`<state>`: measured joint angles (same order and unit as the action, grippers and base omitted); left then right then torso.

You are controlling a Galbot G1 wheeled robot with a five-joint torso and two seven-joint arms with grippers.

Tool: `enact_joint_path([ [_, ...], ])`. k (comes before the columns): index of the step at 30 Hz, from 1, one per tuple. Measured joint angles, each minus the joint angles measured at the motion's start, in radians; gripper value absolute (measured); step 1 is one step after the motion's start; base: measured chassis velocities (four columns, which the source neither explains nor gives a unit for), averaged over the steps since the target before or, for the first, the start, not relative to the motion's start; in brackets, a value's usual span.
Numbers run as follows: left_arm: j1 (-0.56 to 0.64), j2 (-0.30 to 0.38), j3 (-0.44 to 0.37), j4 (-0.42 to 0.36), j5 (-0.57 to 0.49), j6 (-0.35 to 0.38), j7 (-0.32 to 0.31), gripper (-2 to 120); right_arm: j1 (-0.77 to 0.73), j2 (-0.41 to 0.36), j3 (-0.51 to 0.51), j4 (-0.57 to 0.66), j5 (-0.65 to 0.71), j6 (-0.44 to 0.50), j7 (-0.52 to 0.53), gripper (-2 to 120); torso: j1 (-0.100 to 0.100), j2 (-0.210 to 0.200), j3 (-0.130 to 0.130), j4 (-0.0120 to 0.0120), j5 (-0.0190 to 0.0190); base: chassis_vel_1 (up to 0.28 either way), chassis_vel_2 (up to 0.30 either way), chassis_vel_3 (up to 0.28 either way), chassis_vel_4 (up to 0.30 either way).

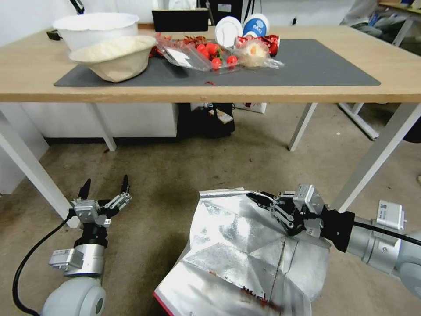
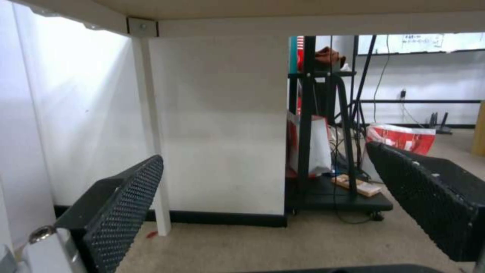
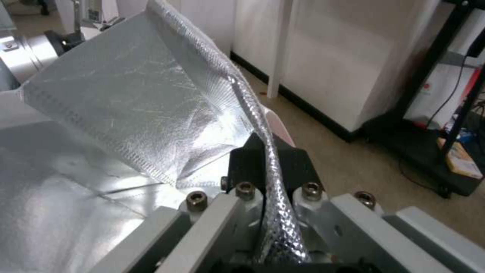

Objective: Pick up the food delivery bag from the floor and place it on the table.

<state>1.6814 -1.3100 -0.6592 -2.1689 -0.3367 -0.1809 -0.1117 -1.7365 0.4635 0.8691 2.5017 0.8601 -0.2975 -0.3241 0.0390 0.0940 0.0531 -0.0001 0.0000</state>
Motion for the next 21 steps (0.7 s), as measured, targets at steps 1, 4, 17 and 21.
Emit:
enact_joint_path([
  [1,0.002,0.001,0.000,-0.002,0.001,0.000,0.000,100,0.000,-0.002,0.000,0.000,0.003,0.003,-0.002,0,0.000,0.007,0.006,0.0000,0.0000,0.000,0.000,0.000,0.000],
  [4,0.008,0.002,-0.002,-0.008,0.004,0.000,-0.001,100,0.000,-0.008,0.000,0.000,0.015,0.015,-0.009,0,0.001,0.017,0.017,0.0000,0.0000,0.000,0.000,0.000,0.000],
  [17,0.039,0.001,0.001,-0.046,0.036,0.029,0.010,100,0.004,-0.008,0.005,-0.001,0.061,0.061,-0.059,0,0.010,0.071,0.062,0.0000,-0.0001,0.000,0.000,0.000,0.000],
  [21,0.055,0.007,-0.002,-0.066,0.045,0.054,0.017,100,0.003,-0.007,0.006,-0.002,0.072,0.071,-0.076,0,0.012,0.085,0.074,-0.0001,0.0000,0.000,0.000,0.000,0.000],
])
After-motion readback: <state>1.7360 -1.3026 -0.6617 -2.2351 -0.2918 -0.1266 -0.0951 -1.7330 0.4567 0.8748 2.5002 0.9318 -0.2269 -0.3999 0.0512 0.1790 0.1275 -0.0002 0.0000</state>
